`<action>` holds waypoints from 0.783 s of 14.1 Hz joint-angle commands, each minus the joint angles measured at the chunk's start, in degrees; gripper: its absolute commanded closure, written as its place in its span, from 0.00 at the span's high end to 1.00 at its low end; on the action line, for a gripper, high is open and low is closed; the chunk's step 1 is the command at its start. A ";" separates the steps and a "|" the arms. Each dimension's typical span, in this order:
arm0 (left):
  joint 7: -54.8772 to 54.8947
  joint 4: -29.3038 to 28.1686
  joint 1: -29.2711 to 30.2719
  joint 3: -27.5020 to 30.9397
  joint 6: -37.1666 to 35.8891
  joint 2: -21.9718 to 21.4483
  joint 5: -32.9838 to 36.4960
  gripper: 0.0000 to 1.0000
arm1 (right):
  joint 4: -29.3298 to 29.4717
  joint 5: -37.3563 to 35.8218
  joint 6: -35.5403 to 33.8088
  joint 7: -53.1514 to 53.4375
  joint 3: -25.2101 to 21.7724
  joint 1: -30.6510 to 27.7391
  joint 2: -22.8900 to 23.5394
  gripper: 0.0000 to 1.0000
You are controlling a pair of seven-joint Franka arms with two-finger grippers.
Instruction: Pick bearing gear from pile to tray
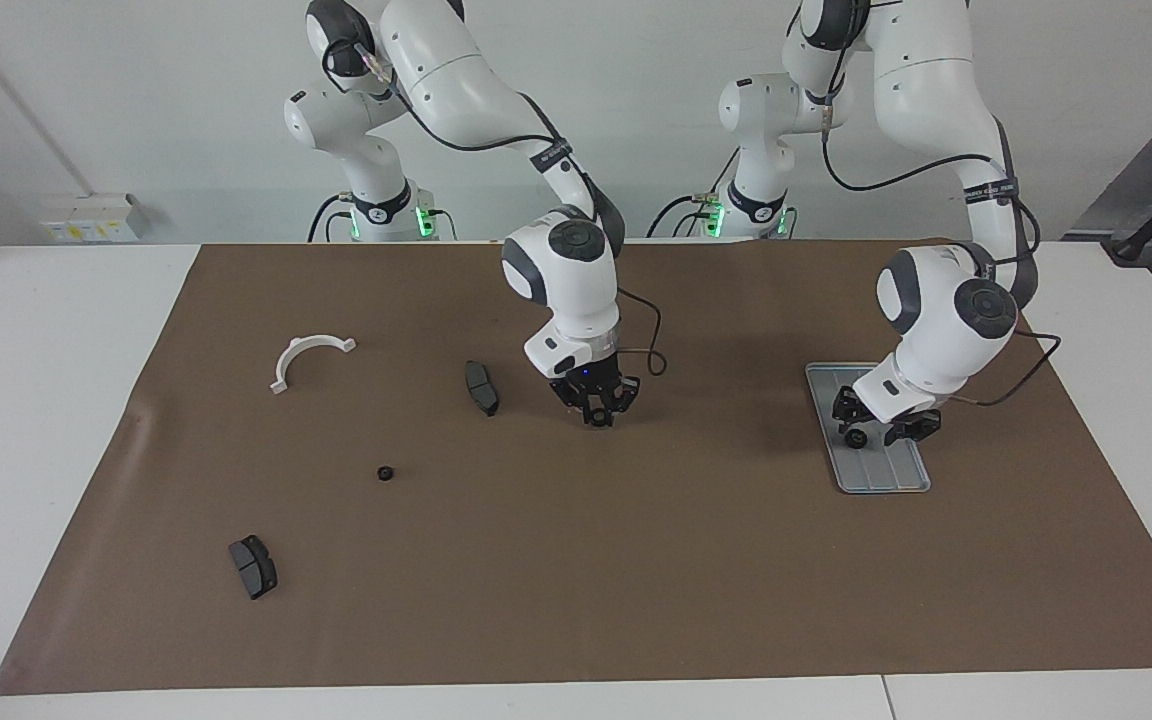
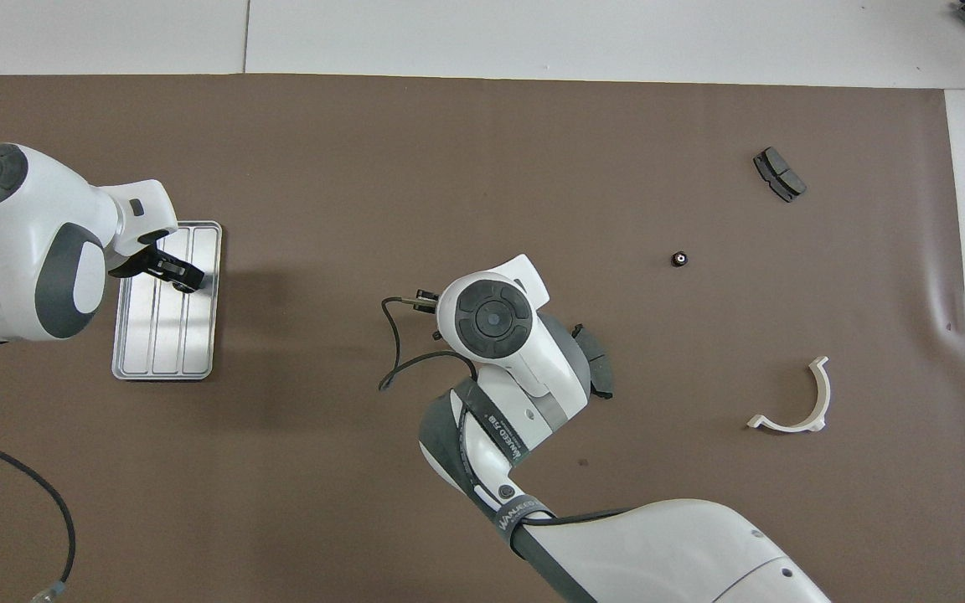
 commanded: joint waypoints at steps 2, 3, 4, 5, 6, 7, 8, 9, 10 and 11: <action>-6.25 4.93 -2.37 -0.69 -3.81 -1.11 -5.41 0.74 | 0.26 -1.16 1.06 1.96 -0.06 0.07 0.46 1.00; -9.06 5.91 -3.69 -0.69 -4.78 -1.11 -5.50 0.74 | 0.26 -1.25 0.97 1.96 -0.15 0.07 0.46 1.00; -12.22 6.61 -5.44 -0.69 -5.22 -1.19 -5.50 0.74 | 0.35 -1.25 0.62 1.96 -0.23 0.07 0.29 1.00; -15.56 6.88 -7.20 -0.69 -5.31 -1.28 -5.50 0.74 | 0.35 -1.51 0.10 1.61 -0.58 -0.02 -0.15 1.00; -18.64 6.88 -9.04 -0.69 -4.97 -1.28 -5.59 0.73 | 0.26 -2.21 -1.13 1.00 -0.85 -0.98 -1.81 1.00; -22.15 7.06 -11.06 -0.69 -4.27 -1.20 -5.59 0.73 | 0.26 -3.08 -2.88 -0.23 -0.85 -2.81 -3.39 1.00; -25.41 7.06 -13.00 -0.69 -3.65 -1.11 -5.59 0.73 | 0.26 -3.62 -4.64 -3.11 -0.76 -4.75 -4.97 1.00; -28.14 7.15 -14.76 -0.69 -2.95 -1.02 -5.59 0.72 | 0.00 -3.62 -6.13 -7.05 -0.76 -6.86 -6.47 1.00; -30.25 7.06 -17.21 -0.69 -1.46 -0.93 -5.59 0.71 | -0.26 -3.62 -7.28 -11.18 -0.76 -9.14 -7.53 1.00; -31.41 7.23 -19.23 -0.69 -1.01 -0.76 -5.50 0.70 | -0.27 -3.62 -8.25 -14.44 -0.76 -11.08 -8.32 1.00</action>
